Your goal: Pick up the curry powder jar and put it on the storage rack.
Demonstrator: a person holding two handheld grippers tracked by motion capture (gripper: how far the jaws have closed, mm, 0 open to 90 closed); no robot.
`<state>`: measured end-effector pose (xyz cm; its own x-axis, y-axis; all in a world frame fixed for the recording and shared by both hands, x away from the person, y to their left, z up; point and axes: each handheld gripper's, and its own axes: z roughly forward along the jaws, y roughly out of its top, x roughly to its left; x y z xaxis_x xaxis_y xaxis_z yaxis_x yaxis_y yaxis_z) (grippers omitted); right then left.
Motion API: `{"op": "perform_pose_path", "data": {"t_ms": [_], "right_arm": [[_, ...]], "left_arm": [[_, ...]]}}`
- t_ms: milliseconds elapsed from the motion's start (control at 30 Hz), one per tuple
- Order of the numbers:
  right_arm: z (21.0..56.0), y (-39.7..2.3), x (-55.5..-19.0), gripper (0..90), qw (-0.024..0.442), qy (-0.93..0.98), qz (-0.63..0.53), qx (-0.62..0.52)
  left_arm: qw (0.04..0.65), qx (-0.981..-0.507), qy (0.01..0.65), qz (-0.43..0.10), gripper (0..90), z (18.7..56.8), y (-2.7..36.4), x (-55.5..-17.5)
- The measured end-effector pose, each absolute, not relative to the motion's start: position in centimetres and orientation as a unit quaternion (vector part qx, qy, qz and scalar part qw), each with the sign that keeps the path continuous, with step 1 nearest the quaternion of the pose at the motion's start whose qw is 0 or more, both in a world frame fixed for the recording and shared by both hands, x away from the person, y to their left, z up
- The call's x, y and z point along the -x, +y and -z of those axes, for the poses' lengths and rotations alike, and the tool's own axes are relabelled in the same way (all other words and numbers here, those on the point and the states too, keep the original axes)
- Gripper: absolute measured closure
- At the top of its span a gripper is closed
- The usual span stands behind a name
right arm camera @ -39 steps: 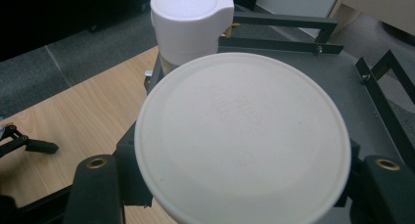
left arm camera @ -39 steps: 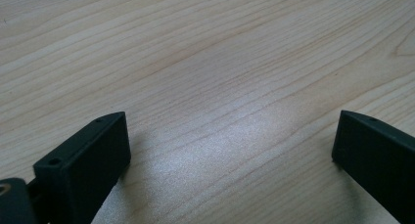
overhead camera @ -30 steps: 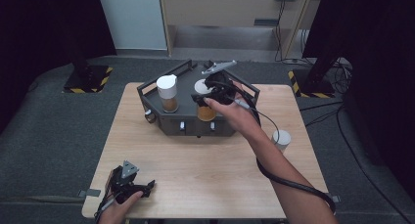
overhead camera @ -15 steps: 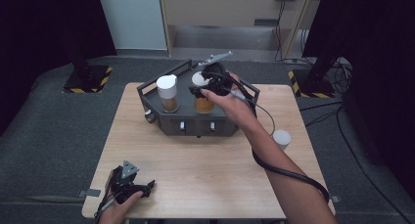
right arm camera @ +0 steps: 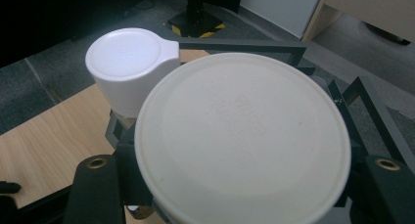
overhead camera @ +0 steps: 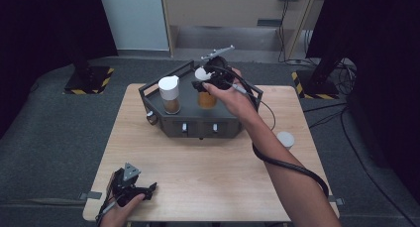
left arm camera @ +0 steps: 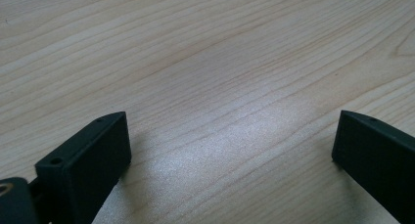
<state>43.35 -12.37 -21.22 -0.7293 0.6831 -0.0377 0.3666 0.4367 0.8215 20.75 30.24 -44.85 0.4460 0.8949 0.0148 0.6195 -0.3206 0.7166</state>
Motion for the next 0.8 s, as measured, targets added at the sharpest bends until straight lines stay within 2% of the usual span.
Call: {"op": "perform_pose_path", "data": {"t_ms": [800], "right_arm": [[23.4, -11.8, -45.0, 34.1, 0.174, 0.826, -0.42, -0.332]], "left_arm": [[0.327, -0.784, 0.483, -0.211, 0.0, 44.9, 30.2, -20.7]]}}
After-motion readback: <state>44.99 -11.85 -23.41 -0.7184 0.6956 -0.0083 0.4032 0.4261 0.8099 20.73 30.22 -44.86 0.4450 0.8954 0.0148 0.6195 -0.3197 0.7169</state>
